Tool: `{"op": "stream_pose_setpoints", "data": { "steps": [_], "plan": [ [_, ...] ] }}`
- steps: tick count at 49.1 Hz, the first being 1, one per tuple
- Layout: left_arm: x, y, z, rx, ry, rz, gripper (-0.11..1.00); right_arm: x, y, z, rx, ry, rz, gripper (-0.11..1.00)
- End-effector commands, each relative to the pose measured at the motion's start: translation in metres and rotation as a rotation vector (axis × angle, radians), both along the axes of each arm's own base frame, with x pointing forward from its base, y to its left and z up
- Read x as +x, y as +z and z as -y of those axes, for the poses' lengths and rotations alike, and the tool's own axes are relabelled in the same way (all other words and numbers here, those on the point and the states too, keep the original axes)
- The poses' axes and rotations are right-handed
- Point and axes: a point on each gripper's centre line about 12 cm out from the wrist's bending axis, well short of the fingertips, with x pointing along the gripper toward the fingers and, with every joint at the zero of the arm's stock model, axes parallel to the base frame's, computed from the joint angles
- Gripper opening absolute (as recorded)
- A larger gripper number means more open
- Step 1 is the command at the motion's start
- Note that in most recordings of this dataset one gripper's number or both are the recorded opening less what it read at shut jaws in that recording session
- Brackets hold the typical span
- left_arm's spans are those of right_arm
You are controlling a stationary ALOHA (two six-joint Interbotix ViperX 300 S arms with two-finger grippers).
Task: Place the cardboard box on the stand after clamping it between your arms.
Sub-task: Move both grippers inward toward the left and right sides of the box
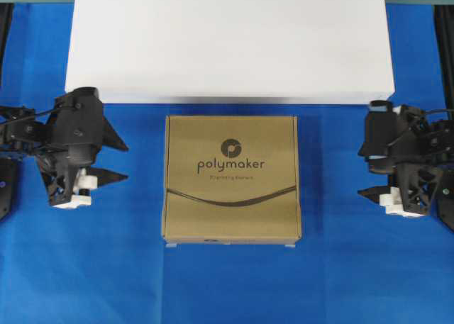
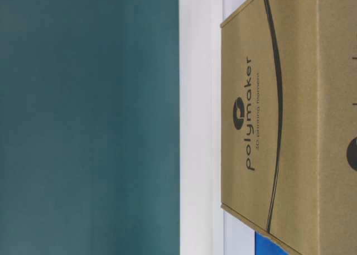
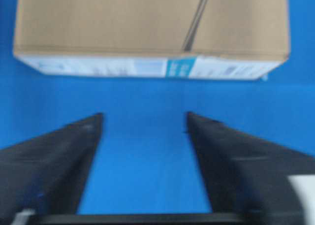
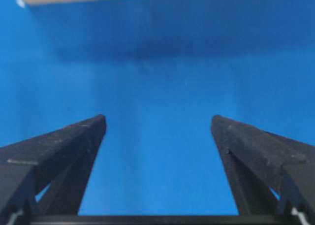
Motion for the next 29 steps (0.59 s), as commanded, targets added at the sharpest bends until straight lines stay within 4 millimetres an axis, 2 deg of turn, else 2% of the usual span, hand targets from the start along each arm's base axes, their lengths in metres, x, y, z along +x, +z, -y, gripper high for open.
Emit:
{"op": "stream_pose_setpoints", "data": {
  "steps": [1,3,6,16,29],
  "plan": [
    [0.004,-0.003,-0.002,-0.002,0.006,0.028,0.75,0.007,-0.002,0.0,-0.008,0.006,-0.008,0.88],
    [0.005,-0.008,-0.003,-0.004,0.012,0.037,0.83,0.007,-0.007,0.0,-0.008,0.006,-0.023,0.96],
    [0.006,-0.016,-0.003,-0.007,0.015,0.04,0.89,0.008,-0.014,0.0,-0.008,0.006,-0.031,0.99],
    [0.014,-0.04,-0.004,-0.01,0.014,-0.006,0.86,0.019,-0.031,0.003,-0.007,-0.008,-0.002,0.98],
    [0.031,-0.062,-0.005,-0.004,0.005,-0.072,0.86,0.048,-0.047,0.008,-0.01,-0.025,0.023,0.98]
  ]
}}
